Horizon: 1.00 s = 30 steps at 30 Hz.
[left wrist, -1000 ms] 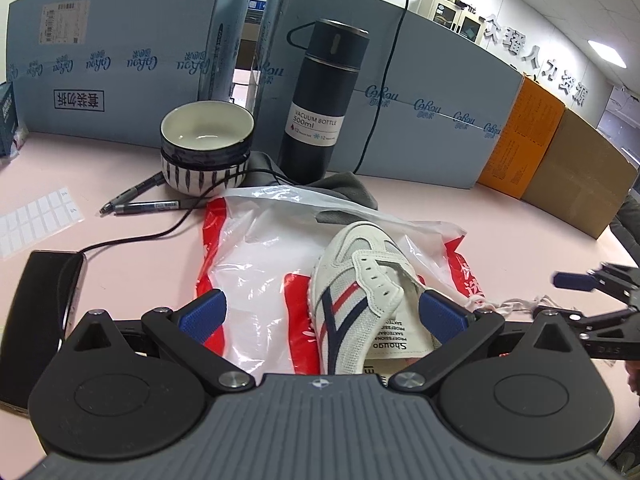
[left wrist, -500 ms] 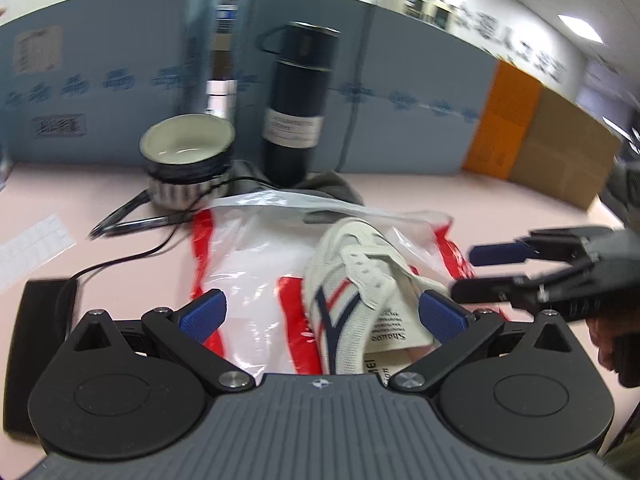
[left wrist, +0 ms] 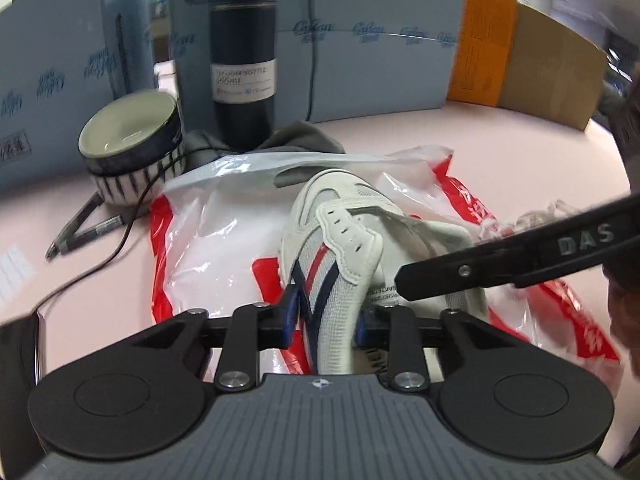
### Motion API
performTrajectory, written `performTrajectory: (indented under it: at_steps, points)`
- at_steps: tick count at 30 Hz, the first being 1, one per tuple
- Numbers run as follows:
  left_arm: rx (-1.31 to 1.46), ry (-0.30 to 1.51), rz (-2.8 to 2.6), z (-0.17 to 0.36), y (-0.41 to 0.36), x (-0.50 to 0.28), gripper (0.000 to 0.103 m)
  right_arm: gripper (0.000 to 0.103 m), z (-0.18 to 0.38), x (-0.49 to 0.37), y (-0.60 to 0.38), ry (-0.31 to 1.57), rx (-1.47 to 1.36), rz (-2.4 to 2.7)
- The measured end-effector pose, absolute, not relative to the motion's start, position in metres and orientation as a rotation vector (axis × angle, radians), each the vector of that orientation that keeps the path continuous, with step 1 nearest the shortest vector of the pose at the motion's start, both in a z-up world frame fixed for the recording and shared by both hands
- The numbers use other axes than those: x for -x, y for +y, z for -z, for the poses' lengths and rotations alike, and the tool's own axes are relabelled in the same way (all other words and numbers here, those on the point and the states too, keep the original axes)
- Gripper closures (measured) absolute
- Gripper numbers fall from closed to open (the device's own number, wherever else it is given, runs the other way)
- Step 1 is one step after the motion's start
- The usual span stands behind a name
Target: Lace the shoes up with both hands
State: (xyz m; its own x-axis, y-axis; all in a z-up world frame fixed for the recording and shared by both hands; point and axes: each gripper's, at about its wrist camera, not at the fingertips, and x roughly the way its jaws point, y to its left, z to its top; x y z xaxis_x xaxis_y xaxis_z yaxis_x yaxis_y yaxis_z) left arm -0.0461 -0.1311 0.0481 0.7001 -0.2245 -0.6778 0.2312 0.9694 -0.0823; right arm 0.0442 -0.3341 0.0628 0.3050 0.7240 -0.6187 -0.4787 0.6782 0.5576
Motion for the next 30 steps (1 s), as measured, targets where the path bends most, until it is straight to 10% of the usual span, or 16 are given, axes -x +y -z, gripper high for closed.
performTrajectory:
  at_steps: [18, 26, 30]
  points:
    - [0.050, 0.736, 0.286, -0.054, -0.129, 0.024, 0.079, 0.071, -0.082, -0.056, -0.339, 0.891, -0.377, -0.773]
    - [0.053, 0.638, 0.275, -0.069, -0.121, 0.050, 0.029, 0.068, -0.089, -0.056, -0.345, 0.867, -0.275, -0.780]
    - [0.124, 0.579, 0.189, -0.085, -0.100, 0.069, 0.021, 0.047, -0.128, -0.051, -0.387, 0.711, -0.254, -0.760]
